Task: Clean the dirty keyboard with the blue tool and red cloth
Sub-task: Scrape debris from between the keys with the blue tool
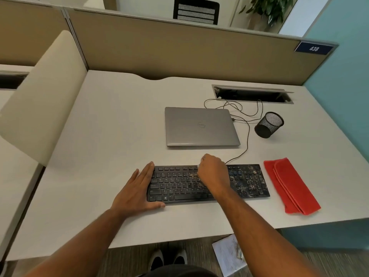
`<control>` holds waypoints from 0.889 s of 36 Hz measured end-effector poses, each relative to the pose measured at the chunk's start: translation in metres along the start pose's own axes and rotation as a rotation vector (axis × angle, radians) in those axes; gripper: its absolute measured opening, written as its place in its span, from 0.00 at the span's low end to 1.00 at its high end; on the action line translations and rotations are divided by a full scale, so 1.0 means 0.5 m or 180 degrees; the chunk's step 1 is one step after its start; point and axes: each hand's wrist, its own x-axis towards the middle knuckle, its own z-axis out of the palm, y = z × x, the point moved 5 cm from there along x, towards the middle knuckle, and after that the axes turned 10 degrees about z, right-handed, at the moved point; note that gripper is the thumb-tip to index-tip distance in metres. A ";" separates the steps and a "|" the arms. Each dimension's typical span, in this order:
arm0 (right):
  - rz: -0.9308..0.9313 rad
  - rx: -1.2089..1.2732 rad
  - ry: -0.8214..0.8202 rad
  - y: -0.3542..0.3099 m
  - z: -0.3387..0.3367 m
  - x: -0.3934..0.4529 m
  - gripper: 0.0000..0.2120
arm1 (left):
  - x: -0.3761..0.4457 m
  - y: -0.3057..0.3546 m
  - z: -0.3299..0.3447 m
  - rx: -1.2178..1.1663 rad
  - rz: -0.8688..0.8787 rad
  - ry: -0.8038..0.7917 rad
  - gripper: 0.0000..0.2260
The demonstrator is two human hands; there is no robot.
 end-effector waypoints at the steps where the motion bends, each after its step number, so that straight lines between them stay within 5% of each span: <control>1: 0.0101 -0.0005 0.0061 0.011 -0.007 0.004 0.10 | 0.000 0.000 0.000 0.0001 0.0008 -0.0004 0.62; 9: -0.0414 0.0885 -0.0656 -0.050 0.018 -0.024 0.10 | 0.000 0.000 0.001 0.0003 0.0006 -0.0008 0.62; 18: 0.0179 0.0241 0.0016 0.041 -0.027 0.008 0.12 | 0.000 -0.001 -0.001 -0.0033 -0.0064 -0.0011 0.62; 25: -0.0394 0.0962 -0.0733 -0.042 0.004 -0.015 0.11 | 0.001 0.004 -0.004 -0.0054 -0.0105 -0.0002 0.62; 32: -0.0134 0.0324 -0.0238 0.023 -0.009 0.012 0.11 | 0.001 0.002 -0.001 0.0040 -0.0120 -0.0015 0.61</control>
